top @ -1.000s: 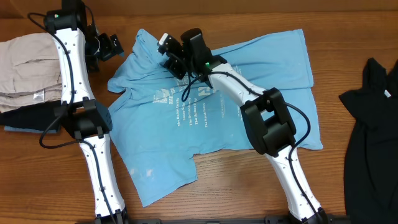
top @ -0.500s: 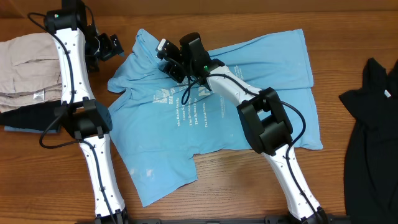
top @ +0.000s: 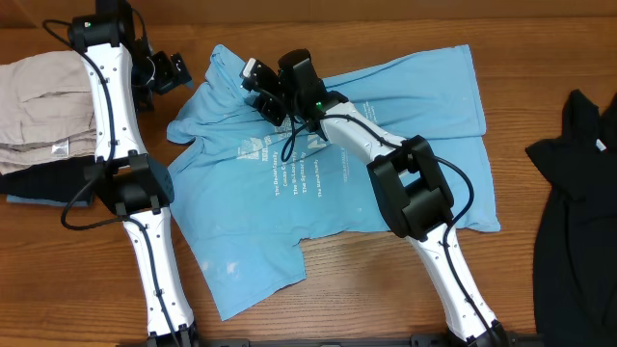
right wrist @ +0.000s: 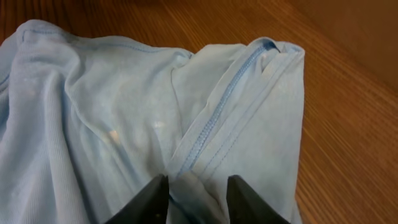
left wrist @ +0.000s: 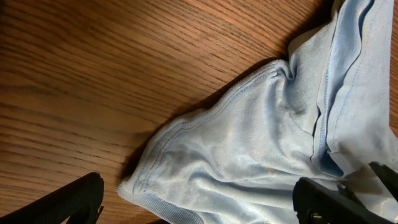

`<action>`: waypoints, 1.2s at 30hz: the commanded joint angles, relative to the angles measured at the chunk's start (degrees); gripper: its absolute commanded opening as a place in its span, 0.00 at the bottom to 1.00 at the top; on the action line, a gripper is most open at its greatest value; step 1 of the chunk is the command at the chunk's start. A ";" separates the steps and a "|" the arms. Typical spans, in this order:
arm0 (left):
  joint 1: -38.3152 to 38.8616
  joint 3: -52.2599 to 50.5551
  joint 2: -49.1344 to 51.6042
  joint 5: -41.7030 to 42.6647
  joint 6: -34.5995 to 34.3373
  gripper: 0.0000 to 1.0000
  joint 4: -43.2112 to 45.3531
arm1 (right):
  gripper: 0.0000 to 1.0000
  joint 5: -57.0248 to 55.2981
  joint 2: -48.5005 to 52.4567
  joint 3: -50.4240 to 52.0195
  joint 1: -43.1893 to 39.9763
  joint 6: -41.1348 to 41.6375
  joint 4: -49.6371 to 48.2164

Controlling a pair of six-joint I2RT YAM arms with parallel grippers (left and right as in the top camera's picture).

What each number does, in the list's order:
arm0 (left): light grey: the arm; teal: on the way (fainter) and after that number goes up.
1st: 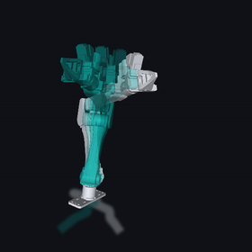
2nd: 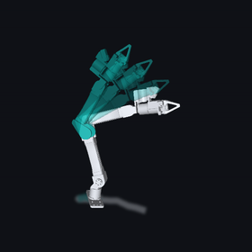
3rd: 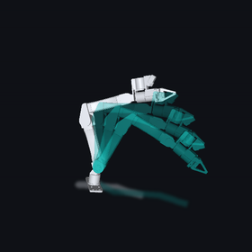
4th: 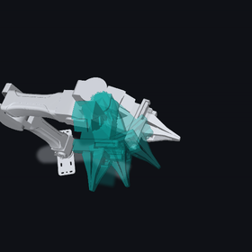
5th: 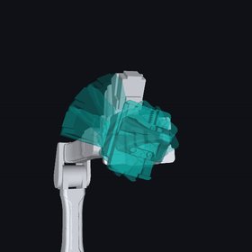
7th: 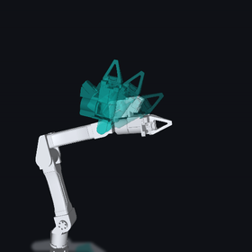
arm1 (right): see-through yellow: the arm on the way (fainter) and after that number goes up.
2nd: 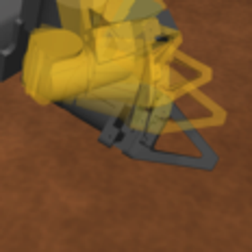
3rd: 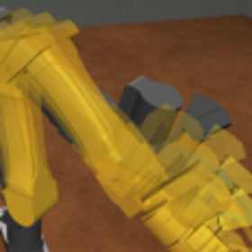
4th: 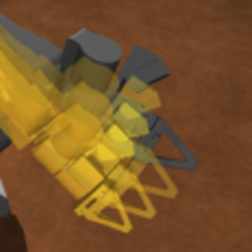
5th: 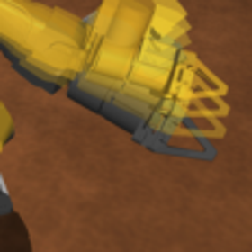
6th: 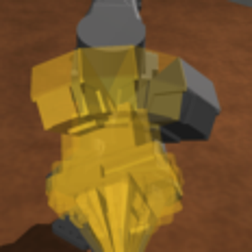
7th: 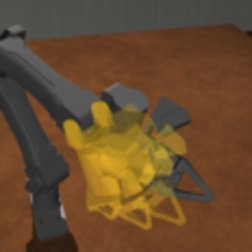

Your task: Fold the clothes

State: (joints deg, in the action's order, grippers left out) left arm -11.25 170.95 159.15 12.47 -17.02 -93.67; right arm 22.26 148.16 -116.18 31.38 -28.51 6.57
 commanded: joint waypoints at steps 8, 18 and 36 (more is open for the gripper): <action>0.50 1.29 0.15 1.03 -0.35 1.00 -0.13 | 0.42 0.52 1.44 -0.13 -0.15 -0.02 -1.36; 0.50 1.29 0.15 1.03 -0.35 1.00 -0.13 | 0.44 0.50 1.60 -0.02 -0.15 -0.04 -1.36; 0.50 1.29 0.15 1.03 -0.35 1.00 -0.13 | 0.45 0.42 3.58 -0.20 -0.44 4.76 -5.03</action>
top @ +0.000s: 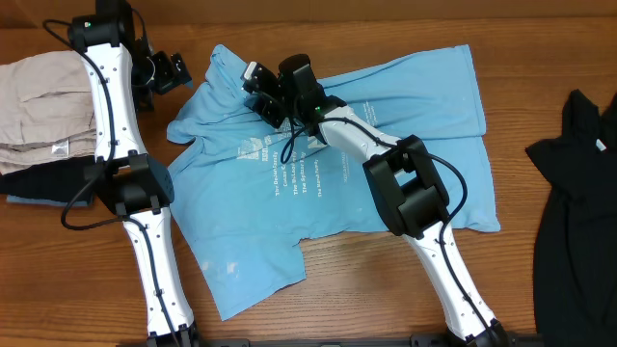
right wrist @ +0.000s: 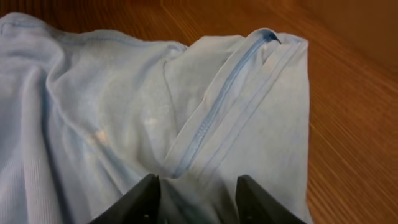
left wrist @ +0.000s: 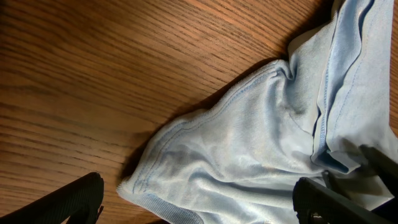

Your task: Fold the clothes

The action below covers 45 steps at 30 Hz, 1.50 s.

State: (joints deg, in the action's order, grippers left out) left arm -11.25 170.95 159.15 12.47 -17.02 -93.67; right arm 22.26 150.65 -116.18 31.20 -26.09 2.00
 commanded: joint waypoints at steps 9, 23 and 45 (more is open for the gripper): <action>0.50 1.29 0.15 1.03 -0.35 1.00 -0.13 | 0.46 1.99 1.09 -0.22 -0.87 6.75 -2.10; 0.50 1.29 0.15 0.90 -0.35 1.00 -0.13 | 0.48 3.52 1.11 -0.13 -1.46 7.69 0.90; 0.50 1.29 0.15 0.90 -0.35 1.00 -0.13 | 0.04 -8.22 1.11 -7.26 -1.40 8.11 -0.94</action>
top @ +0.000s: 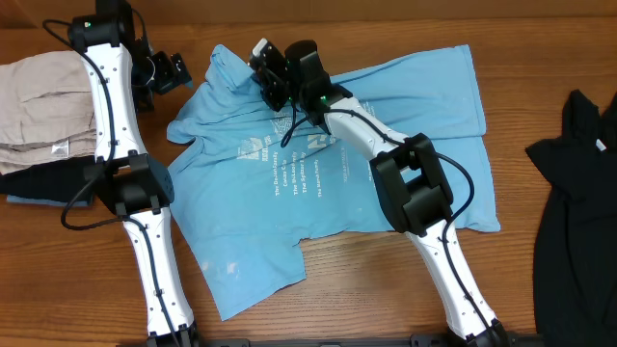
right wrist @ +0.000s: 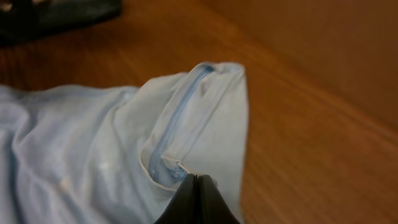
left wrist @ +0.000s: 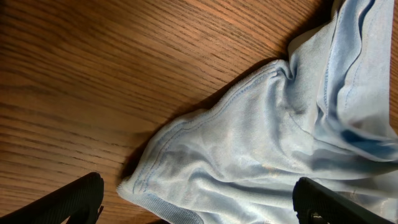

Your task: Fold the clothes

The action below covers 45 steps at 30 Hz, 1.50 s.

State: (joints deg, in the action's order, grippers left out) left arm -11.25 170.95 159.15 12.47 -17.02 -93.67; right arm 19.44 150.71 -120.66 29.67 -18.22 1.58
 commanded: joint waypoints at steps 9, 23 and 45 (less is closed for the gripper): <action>0.50 1.29 0.15 0.90 -0.35 1.00 -0.11 | 0.04 -11.67 1.05 -2.86 -2.86 0.28 -9.07; 0.50 1.29 0.15 0.90 -0.35 1.00 -0.13 | 0.46 -15.50 3.41 -4.20 -7.48 11.30 -20.59; 0.55 1.31 0.13 5.90 3.30 1.00 6.38 | 1.00 -16.85 -27.58 -20.81 -43.25 28.76 95.47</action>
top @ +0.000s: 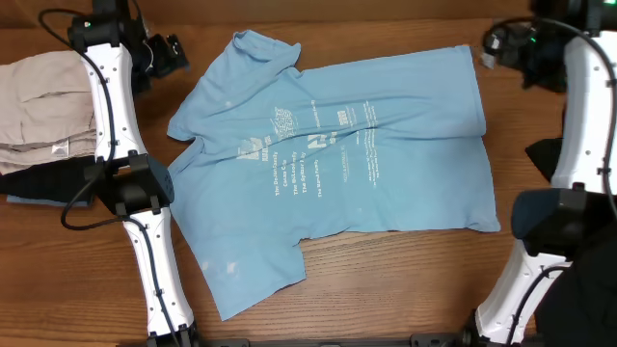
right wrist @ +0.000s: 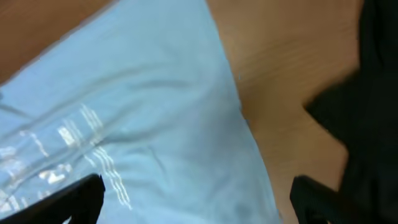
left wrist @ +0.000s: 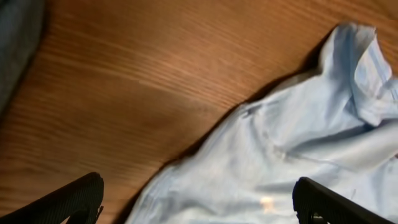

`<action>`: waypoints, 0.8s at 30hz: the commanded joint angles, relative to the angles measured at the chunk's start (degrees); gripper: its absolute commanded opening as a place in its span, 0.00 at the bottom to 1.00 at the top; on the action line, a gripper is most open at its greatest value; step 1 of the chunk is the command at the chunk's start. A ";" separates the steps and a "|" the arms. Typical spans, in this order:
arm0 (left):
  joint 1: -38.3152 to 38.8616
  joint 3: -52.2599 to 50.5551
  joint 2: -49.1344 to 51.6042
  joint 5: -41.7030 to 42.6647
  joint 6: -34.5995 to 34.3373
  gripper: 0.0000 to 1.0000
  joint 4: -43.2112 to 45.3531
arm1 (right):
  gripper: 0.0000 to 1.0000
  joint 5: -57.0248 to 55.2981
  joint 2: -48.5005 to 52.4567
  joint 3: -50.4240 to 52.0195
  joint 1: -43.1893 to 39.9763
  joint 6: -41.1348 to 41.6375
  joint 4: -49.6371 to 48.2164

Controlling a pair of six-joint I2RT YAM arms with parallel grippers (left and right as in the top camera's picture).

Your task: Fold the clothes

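Note:
A light blue T-shirt (top: 337,154) with white print lies spread flat on the wooden table, collar at the far left and hem to the right. My left gripper (top: 166,53) hovers open just off the shirt's far-left sleeve; the left wrist view shows the sleeve and collar (left wrist: 298,143) below its spread fingers (left wrist: 68,202). At the far right my right gripper (top: 496,43) stands open over the shirt's hem corner (right wrist: 143,124), holding nothing.
A folded stack of beige clothes (top: 39,96) sits at the left on a dark blue cloth (top: 43,183). A black garment (top: 546,154) lies at the right edge, partly behind my right arm, and shows beside the hem (right wrist: 373,81).
My right gripper has let go of the shirt's collar area and now stands open at the far right by the hem. The collar and shoulder lie flat. The left gripper sits slightly farther back.
My right gripper first stood open over the bunched collar fold, then lower around it, then shut on that edge nearer the table's far side. Now the fold is spread out and the gripper is open across the table. The left gripper stayed open by the sleeve.

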State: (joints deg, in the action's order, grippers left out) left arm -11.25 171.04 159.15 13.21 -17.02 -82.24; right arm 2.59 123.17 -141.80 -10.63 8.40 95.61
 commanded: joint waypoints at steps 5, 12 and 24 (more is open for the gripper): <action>-0.09 3.85 -3.45 3.45 5.29 1.00 -13.84 | 1.00 0.04 -1.62 1.14 -6.84 2.43 1.46; 8.98 5.42 -31.17 -0.42 5.31 1.00 -14.58 | 1.00 -1.97 -20.39 23.98 -7.93 6.69 1.44; 27.67 -50.27 -53.22 -17.75 -2.05 1.00 -13.22 | 1.00 0.74 -35.63 76.50 -9.09 18.27 -22.25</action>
State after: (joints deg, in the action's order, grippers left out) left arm 16.84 129.91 106.52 4.75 -14.41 -96.33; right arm 1.34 88.88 -71.31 -18.48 22.68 77.54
